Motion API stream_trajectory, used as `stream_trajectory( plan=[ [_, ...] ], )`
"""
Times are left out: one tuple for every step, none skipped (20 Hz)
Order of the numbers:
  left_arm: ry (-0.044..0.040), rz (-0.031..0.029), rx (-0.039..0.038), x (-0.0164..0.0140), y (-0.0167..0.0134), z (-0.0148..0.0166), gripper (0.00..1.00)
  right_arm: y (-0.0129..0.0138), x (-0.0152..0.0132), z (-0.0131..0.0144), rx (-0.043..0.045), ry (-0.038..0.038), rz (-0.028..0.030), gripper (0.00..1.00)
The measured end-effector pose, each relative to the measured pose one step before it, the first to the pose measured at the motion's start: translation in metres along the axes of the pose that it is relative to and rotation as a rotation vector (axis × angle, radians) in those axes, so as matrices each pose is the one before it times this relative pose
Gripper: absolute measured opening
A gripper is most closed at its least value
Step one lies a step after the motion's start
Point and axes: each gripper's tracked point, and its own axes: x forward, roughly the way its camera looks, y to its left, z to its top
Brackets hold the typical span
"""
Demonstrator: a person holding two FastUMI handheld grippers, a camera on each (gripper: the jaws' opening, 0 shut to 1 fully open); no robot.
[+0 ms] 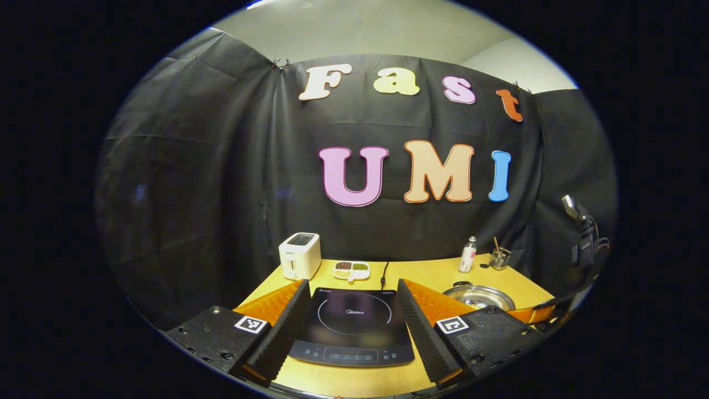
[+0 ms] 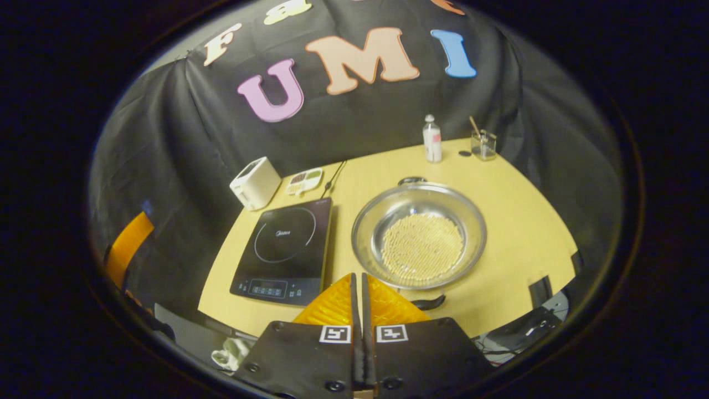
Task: First push the handle of the pot to place it horizontally, then grasp the pot with both hands and set it on the induction cooktop.
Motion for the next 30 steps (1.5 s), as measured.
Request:
stream_trajectory(
  plan=[
    [0.00352, 0.00340, -0.00136, 0.00121, 0.00349, -0.00257, 0.92, 0.00061, 0.00500, -0.00864, 0.00681, 0.02653, -0.00076, 0.00],
    [0.00348, 0.00209, -0.00081, 0.00051, 0.00227, -0.00152, 0.92, -0.00027, 0.00601, -0.00812, 0.00558, 0.02885, -0.00437, 0.03],
    [0.00560, 0.00378, 0.00095, 0.00180, 0.00235, -0.00208, 0.92, -0.00127, 0.00670, -0.00914, 0.00605, 0.02859, -0.00334, 0.03],
    [0.00778, 0.00591, 0.00352, 0.00101, 0.00311, -0.00177, 0.92, 0.00005, 0.00463, -0.00586, 0.00715, 0.02319, -0.00079, 0.03],
    [0.00791, 0.00944, 0.00580, 0.00088, 0.00363, -0.00290, 0.92, -0.00187, 0.00569, -0.00504, 0.00628, 0.02240, -0.00009, 0.03],
    [0.00440, 0.01184, 0.00650, 0.00179, 0.00241, -0.00041, 0.95, -0.00171, 0.00566, -0.00310, 0.00546, 0.02091, 0.00152, 0.03],
    [0.00037, 0.01142, 0.00576, 0.00036, 0.00198, 0.00125, 0.95, -0.00061, 0.00525, -0.00261, 0.00629, 0.02083, 0.00232, 0.03],
    [0.00017, 0.01161, 0.00562, 0.00205, 0.00116, 0.00151, 0.95, -0.00151, 0.00561, -0.00293, 0.00768, 0.02327, 0.00438, 0.03],
    [0.00147, 0.00929, 0.00537, 0.00135, -0.00080, -0.00074, 0.95, -0.00363, 0.00616, -0.00348, 0.00688, 0.02653, 0.00571, 0.03],
    [0.00818, 0.00554, 0.00163, 0.00271, -0.00230, -0.00121, 0.91, -0.00279, 0.00641, -0.00399, 0.00325, 0.03971, 0.00549, 0.03],
    [0.01201, 0.00516, -0.00345, 0.00171, -0.00351, -0.00174, 0.92, -0.00379, 0.00830, -0.00604, 0.00624, 0.04191, 0.00307, 0.03],
    [0.01198, 0.00516, -0.00781, 0.00317, -0.00456, -0.00262, 0.95, -0.00402, 0.00814, -0.00363, 0.00916, 0.04093, 0.00613, 0.03],
    [0.01160, 0.00258, -0.01048, 0.00250, -0.00578, -0.00211, 0.99, -0.00512, 0.00607, -0.00392, 0.01297, 0.03906, 0.00197, 0.00],
    [0.00907, 0.00336, -0.01096, 0.00097, -0.00632, -0.00058, 0.95, -0.00410, 0.00631, -0.00242, 0.01414, 0.03388, -0.00008, 0.03],
    [0.00445, 0.00254, -0.01270, 0.00140, -0.00604, -0.00004, 0.95, -0.00311, 0.00461, -0.00351, 0.01350, 0.02697, -0.00370, 0.03],
    [0.00497, 0.00115, -0.01309, 0.00226, -0.00658, -0.00010, 0.95, -0.00299, 0.00417, -0.00155, 0.01033, 0.02333, -0.00210, 0.00],
    [0.00770, -0.00015, -0.01133, 0.00301, -0.00692, -0.00142, 0.95, -0.00222, 0.00320, -0.00051, 0.00966, 0.01709, 0.00254, 0.03],
    [0.00796, 0.00087, -0.00488, 0.00282, -0.00583, -0.00166, 0.96, -0.00241, 0.00241, 0.00005, 0.00675, 0.01559, 0.00368, 0.03],
    [0.00990, 0.00550, -0.00074, 0.00277, -0.00378, -0.00333, 0.96, -0.00426, 0.00143, -0.00015, 0.00436, 0.01385, 0.00272, 0.00],
    [0.00807, 0.00566, 0.00270, 0.00294, -0.00418, -0.00136, 0.92, -0.00506, 0.00060, 0.00144, 0.00178, 0.01076, -0.00135, 0.03],
    [0.00254, 0.00760, 0.00355, 0.00158, -0.00353, 0.00044, 0.96, -0.00263, -0.00159, 0.00029, 0.00961, 0.01532, 0.01513, 0.03],
    [0.00052, 0.00585, 0.00229, 0.00224, -0.00378, 0.00064, 0.95, -0.00116, -0.00002, 0.00002, 0.00929, 0.01124, 0.01070, 0.02],
    [-0.00012, 0.00517, 0.00076, 0.00046, -0.00489, 0.00091, 0.95, -0.00234, -0.00096, 0.00140, -0.00104, 0.00778, 0.00822, 0.00],
    [0.00231, 0.00050, -0.00051, 0.00158, -0.00491, 0.00018, 0.96, -0.00262, -0.00124, 0.00164, -0.00426, 0.00802, 0.00251, 0.00],
    [0.00235, 0.00145, -0.00127, 0.00143, -0.00513, -0.00021, 0.96, -0.00263, -0.00172, 0.00085, -0.00213, 0.00627, 0.00146, 0.02],
    [0.00094, 0.00054, -0.00235, 0.00239, -0.00473, -0.00001, 0.92, -0.00396, -0.00179, 0.00140, 0.00090, 0.00564, 0.00060, 0.03],
    [0.00117, -0.00046, -0.00332, 0.00111, -0.00545, -0.00013, 0.92, -0.00389, -0.00310, 0.00209, 0.00221, 0.00367, 0.00032, 0.02],
    [0.00068, 0.00021, -0.00355, 0.00236, -0.00450, 0.00136, 0.92, -0.00459, -0.00292, 0.00395, 0.00679, 0.00098, -0.00162, 0.03],
    [0.00347, -0.00137, -0.00299, 0.00134, -0.00456, -0.00170, 0.96, -0.00526, -0.00250, 0.00578, 0.00857, -0.00289, -0.00295, 0.02],
    [0.00412, -0.00144, -0.00350, 0.00260, -0.00504, -0.00163, 0.92, -0.00655, -0.00337, 0.00605, 0.00855, -0.00205, -0.00262, 0.03]
  ],
)
